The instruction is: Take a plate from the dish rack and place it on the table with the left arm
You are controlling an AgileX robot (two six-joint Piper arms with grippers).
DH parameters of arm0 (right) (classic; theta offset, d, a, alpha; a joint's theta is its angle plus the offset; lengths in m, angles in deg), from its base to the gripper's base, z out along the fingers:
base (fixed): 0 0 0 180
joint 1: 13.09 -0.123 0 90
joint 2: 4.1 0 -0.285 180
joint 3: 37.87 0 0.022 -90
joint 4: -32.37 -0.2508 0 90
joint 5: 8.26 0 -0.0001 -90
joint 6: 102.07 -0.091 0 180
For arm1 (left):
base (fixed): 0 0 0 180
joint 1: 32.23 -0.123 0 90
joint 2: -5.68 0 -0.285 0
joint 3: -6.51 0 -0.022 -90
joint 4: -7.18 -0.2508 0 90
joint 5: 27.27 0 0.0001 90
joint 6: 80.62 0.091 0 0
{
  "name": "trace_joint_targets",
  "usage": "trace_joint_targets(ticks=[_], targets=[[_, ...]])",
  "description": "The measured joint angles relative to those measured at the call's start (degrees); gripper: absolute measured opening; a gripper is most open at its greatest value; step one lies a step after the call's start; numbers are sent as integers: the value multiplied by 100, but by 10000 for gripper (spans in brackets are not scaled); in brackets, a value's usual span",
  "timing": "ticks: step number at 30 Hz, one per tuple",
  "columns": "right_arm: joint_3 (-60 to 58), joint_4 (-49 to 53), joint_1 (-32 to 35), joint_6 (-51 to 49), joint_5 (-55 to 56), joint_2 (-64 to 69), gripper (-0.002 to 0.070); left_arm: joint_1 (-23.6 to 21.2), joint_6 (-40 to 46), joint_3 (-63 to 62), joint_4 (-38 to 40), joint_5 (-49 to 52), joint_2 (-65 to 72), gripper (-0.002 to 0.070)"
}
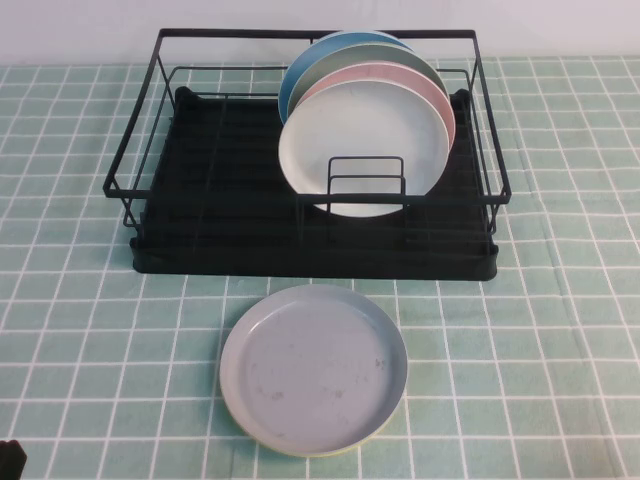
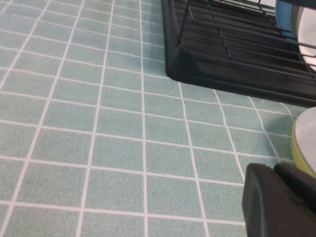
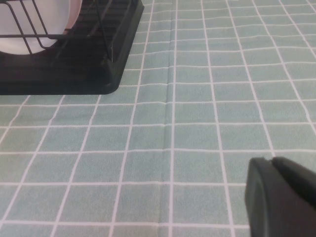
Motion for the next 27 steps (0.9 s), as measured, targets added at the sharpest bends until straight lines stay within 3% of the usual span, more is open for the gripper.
trace_joint_targets(ticks=[27], targets=[[0, 0, 0, 0, 0, 0, -18, 0, 105, 0, -591, 0, 0, -3]])
